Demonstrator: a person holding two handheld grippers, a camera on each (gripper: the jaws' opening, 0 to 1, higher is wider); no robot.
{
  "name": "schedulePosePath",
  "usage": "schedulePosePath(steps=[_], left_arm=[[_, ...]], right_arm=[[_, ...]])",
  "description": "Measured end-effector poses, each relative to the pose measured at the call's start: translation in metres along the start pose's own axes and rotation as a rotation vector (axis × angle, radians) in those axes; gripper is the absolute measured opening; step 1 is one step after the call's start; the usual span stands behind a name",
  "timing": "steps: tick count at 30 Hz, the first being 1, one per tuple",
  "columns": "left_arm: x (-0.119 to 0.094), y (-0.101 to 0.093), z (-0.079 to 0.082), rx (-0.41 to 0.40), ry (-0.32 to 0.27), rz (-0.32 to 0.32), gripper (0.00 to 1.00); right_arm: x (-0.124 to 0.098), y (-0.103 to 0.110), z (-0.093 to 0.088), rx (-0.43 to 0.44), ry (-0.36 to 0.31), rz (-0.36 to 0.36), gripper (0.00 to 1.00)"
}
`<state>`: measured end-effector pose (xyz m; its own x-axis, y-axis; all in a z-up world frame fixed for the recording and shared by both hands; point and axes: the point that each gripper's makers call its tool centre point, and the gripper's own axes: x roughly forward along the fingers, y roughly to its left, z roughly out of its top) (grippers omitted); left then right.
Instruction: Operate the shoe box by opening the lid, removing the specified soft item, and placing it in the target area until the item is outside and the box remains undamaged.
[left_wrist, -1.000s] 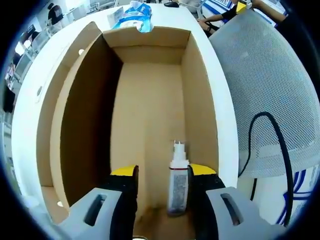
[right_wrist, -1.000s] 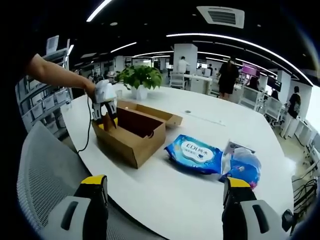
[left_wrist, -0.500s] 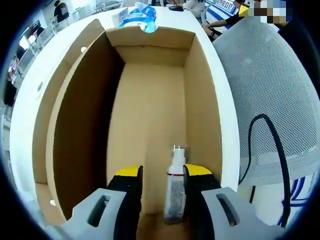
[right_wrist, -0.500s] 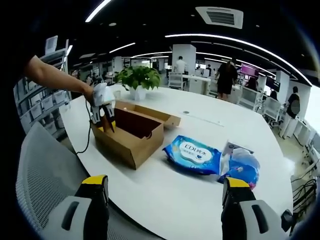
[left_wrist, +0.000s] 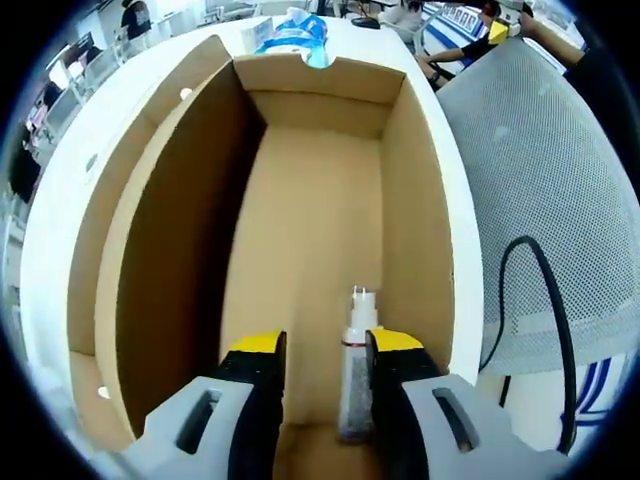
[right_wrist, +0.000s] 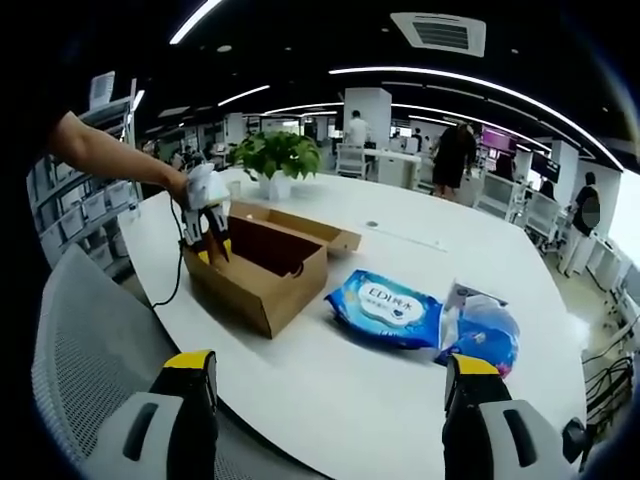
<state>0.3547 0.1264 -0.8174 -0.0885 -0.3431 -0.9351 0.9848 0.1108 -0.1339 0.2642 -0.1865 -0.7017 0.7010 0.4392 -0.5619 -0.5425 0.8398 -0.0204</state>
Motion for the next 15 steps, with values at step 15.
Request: schedulePosePath(steps=[15], left_arm=[[0.009,-0.010,0.012,-0.029,-0.020,-0.064,0.32]], right_arm=[[-0.001,-0.001,-0.002,0.016,-0.004,0.003,0.95]])
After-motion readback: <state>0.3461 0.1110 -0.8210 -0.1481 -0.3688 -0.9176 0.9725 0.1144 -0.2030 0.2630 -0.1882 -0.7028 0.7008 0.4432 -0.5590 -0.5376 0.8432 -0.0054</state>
